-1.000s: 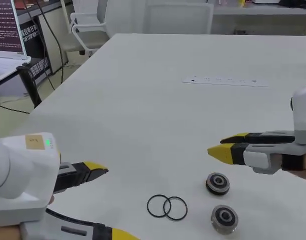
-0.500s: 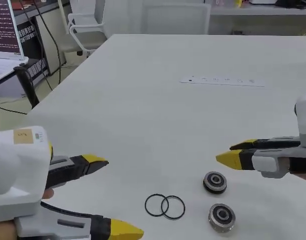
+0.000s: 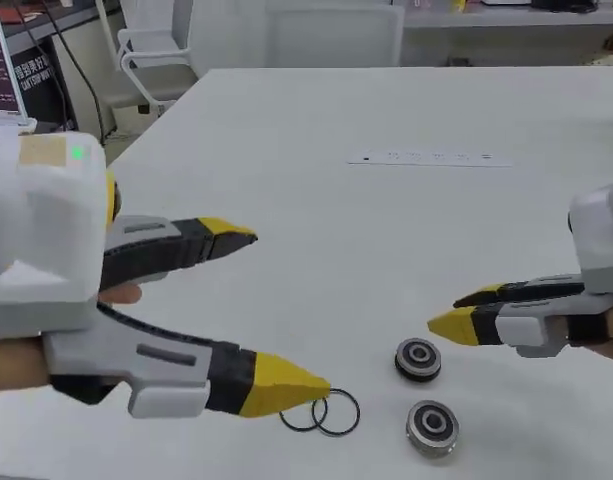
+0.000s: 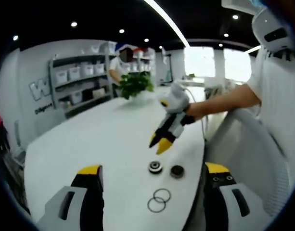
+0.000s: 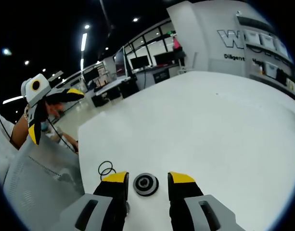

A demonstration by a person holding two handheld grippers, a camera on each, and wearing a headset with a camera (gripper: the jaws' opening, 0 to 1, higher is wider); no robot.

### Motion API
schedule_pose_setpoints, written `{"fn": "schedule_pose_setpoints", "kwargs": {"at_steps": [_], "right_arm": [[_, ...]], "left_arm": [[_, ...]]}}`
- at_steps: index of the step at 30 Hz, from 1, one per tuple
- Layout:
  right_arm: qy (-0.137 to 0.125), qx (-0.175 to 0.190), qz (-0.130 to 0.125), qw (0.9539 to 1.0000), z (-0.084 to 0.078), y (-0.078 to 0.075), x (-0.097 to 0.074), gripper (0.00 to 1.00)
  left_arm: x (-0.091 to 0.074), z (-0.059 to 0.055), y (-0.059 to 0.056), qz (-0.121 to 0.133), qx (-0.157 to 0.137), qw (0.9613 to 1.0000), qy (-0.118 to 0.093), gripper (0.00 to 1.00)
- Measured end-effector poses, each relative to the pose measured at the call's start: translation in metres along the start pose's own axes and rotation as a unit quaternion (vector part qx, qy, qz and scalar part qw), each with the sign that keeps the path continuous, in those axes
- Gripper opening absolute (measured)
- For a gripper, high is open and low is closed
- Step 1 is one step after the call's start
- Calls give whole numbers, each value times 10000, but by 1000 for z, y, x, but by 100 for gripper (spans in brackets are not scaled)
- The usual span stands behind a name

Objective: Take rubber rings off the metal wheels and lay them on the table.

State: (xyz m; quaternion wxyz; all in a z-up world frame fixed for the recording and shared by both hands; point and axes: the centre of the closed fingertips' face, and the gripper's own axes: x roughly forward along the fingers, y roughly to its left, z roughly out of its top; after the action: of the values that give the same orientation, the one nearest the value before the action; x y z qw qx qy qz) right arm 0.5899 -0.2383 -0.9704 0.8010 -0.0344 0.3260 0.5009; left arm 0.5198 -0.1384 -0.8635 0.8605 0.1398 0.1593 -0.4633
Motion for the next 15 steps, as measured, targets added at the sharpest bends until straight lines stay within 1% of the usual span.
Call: {"fn": "schedule_pose_setpoints", "kwargs": {"at_steps": [4,5,6,8,9,10,12,15], "right_arm": [[88,-55,34,9999,-5,0,1,31],[101,19,111,9999,-8,1,2,31],[121,60,135,9998,-10,0,2,31],[182,52,113,9998,-13,-2,3,31],[238,25,94,9997,-16,-3,4,31],[252,16,95,9996,-17,-3,4,31],[303,-11,134,9995,-20,-2,5,31],[370,-168,156,9991,-24,-1,6,32]], "left_arm": [[15,10,8,-24,205,9998,-7,85],[21,13,9,-81,286,9996,15,83],[28,16,9,-161,384,9991,20,82],[36,20,10,-222,492,9985,20,81],[43,23,12,-258,518,9983,2,80],[45,24,12,-271,520,9983,-5,80],[55,30,15,-346,528,9980,-87,78],[69,35,19,-357,538,9978,-143,74]]}}
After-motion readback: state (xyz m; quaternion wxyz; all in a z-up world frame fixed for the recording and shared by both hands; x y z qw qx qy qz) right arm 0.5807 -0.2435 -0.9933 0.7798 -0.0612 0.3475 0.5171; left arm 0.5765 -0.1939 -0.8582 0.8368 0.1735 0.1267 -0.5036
